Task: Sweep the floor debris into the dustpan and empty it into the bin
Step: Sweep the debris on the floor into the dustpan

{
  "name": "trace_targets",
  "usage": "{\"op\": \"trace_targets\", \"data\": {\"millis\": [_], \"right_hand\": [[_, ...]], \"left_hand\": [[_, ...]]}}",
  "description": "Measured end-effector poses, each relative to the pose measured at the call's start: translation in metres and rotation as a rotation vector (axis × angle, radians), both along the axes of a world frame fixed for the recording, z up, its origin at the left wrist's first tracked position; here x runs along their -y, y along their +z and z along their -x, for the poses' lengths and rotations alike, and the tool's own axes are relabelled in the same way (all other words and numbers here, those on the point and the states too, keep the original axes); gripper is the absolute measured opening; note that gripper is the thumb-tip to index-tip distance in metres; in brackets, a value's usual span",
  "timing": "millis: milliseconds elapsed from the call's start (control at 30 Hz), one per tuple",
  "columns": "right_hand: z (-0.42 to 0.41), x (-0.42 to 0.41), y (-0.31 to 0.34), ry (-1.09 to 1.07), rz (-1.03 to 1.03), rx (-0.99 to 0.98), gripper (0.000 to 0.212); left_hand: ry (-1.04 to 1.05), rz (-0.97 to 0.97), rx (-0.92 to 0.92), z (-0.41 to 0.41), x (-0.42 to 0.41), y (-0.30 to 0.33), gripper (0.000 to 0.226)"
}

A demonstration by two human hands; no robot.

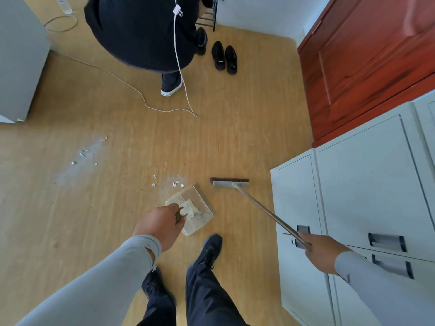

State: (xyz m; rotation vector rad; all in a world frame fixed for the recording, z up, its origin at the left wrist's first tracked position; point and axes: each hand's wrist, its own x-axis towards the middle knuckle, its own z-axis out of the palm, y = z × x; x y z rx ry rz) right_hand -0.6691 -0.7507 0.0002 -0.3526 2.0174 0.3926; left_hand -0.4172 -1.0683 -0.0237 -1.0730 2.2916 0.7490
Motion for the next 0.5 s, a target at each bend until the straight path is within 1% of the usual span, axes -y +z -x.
{"op": "trace_targets", "data": {"millis": [100,167,233,267,300,333,367,433,500], "right_hand": [[-0.011,0.005,0.001,-0.296,0.098,-0.010,0.032],[-0.013,0.022,-0.016,-0.331,0.088,-0.038,0.023],[-0.017,0.043,-0.042,-0.324,0.083,-0.016,0.011],[-0.024,0.055,-0.054,-0.302,0.067,-0.013,0.009],[-0.033,0.067,-0.065,-0.278,0.066,-0.024,0.013],[-0.046,0.077,-0.073,-0.262,0.078,-0.009,0.024],[-0.063,0.084,-0.077,-0.244,0.074,0.027,0.032],[-0.102,0.093,-0.073,-0.204,0.066,0.129,0.039],[-0.132,0.080,-0.070,-0.244,0.067,0.156,0.054]], "left_hand": [[-0.014,0.008,-0.004,-0.004,-0.004,-0.001,0.026],[-0.037,0.010,0.008,-0.003,-0.005,-0.005,0.026],[-0.045,0.015,0.012,0.002,-0.007,-0.009,0.026],[-0.047,0.019,0.011,0.004,-0.007,-0.011,0.025],[-0.047,0.023,0.010,0.007,-0.008,-0.013,0.025],[-0.045,0.025,0.010,0.008,-0.009,-0.014,0.025],[-0.040,0.025,0.009,0.009,-0.010,-0.014,0.025],[-0.036,0.028,0.000,0.009,-0.011,-0.013,0.025],[-0.052,0.025,-0.010,0.011,-0.010,-0.013,0.026]]}}
